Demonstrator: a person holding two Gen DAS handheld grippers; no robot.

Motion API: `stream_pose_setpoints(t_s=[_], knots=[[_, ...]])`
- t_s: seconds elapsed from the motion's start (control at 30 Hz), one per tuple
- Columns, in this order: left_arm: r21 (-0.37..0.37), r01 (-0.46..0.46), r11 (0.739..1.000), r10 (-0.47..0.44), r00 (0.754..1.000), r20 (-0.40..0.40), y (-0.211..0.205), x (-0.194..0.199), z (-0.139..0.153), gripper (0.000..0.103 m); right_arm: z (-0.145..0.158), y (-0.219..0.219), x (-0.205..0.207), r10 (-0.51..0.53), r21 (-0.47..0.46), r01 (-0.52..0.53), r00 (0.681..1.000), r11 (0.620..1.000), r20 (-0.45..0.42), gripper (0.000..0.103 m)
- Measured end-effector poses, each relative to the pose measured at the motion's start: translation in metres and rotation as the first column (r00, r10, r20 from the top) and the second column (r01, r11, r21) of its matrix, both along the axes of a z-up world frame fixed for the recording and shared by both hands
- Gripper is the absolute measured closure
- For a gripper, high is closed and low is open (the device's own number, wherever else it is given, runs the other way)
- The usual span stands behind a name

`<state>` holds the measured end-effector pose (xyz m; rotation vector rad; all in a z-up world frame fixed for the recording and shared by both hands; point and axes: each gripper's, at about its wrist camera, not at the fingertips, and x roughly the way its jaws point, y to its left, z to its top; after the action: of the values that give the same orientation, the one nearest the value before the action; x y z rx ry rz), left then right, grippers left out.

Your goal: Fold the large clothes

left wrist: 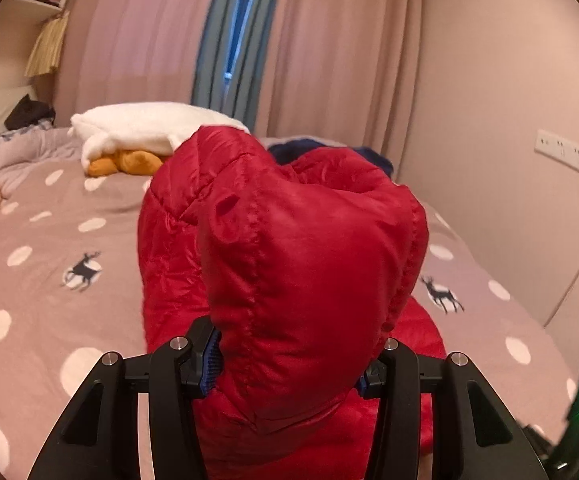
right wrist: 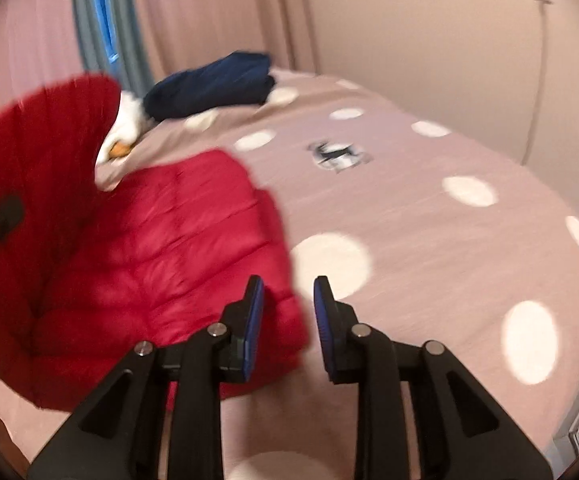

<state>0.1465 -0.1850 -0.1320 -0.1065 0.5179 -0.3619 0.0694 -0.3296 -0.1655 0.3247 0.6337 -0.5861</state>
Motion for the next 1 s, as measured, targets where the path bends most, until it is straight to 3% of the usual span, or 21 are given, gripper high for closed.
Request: stream_pose_setpoints(t_s=[0.1,0.4,0.6,0.73,1.0], knots=[[0.002,0.008,1.000,-0.008,0.999,-0.041,-0.012,-0.003,-0.006,0.056,0.005,-0.012,-0.009,-0.030,0.004,0.030,1.000,1.000,0.009,0.076],[0.127,0.029,0.991,-0.010,0.989,-0.147,-0.050,0.001,-0.039,0.056,0.018,-0.045,-0.039,-0.175,-0.027,0.176,0.984,0.984,0.030,0.076],[0.219,0.094,0.971,-0.054,0.982,-0.184,-0.077,-0.005,-0.060,0.051,0.021,-0.056,-0.046,-0.201,-0.050,0.202,0.979,0.978,0.026,0.076],[0.329,0.093,0.940,-0.040,0.986,-0.164,-0.091,-0.005,-0.071,0.046,0.023,-0.061,-0.047,-0.216,-0.063,0.218,0.976,0.974,0.027,0.076],[0.366,0.122,0.923,-0.076,0.987,-0.140,-0.091,-0.005,-0.077,0.042,0.022,-0.064,-0.050,-0.229,-0.061,0.230,0.973,0.971,0.022,0.076]])
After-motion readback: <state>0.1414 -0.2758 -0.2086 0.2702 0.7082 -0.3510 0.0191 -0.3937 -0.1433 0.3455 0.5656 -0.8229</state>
